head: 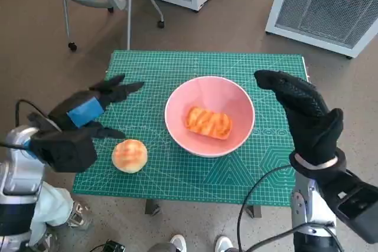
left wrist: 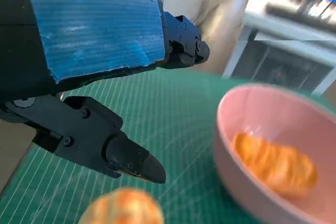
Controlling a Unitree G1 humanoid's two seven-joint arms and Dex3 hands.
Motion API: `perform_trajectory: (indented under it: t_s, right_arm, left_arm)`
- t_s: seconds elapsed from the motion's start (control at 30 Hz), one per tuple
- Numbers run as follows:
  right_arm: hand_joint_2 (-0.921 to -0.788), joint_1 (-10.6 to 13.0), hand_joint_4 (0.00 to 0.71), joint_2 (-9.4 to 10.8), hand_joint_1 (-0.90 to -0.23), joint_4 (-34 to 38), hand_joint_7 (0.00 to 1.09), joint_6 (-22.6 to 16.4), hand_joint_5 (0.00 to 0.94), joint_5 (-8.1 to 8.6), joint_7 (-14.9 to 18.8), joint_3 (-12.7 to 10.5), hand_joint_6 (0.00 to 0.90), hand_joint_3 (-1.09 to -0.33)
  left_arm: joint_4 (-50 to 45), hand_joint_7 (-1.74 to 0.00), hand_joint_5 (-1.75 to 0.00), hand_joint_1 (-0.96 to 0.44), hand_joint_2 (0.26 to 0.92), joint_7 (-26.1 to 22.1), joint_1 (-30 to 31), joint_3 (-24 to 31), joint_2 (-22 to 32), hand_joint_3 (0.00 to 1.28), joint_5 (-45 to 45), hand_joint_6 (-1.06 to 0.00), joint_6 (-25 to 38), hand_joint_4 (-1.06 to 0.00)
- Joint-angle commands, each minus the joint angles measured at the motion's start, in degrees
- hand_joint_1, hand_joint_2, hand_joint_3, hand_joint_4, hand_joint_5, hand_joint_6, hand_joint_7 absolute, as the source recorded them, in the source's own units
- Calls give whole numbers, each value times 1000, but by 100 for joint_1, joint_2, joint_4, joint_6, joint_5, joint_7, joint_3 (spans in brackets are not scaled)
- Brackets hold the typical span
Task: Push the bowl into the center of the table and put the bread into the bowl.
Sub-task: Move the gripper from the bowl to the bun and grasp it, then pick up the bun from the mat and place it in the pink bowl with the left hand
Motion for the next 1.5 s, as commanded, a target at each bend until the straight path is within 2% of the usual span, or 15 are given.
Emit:
perform_trajectory:
  t_s: [0.03,0.3,0.9,1.1,1.5]
  right_arm:
    - [-921,16,84,2,-673,115,481,51,0,41,88,17,-1,-695]
    - [-921,-6,79,-25,-672,162,481,38,0,78,181,-5,-1,-694]
    - [-921,-38,74,-72,-673,192,465,80,0,61,226,-44,-1,-692]
    - [-921,-47,73,-77,-674,210,464,85,0,45,215,-40,-1,-693]
    - [-921,-42,72,-48,-682,225,463,85,0,-18,170,-18,-1,-694]
  left_arm:
    - [-128,-19,-12,-299,795,-135,122,-136,67,0,148,-271,289,-82]
    - [-149,-21,-10,-222,794,-282,212,-426,-19,0,377,-321,775,-123]
    - [299,-13,-6,-188,758,-743,23,-1391,-74,0,1225,-349,1734,-162]
    - [359,-18,-8,-222,747,-882,-93,-1730,-51,0,1648,-370,1860,-177]
    - [549,-40,-24,-230,744,-1074,-157,-2003,-111,0,1986,-434,1898,-254]
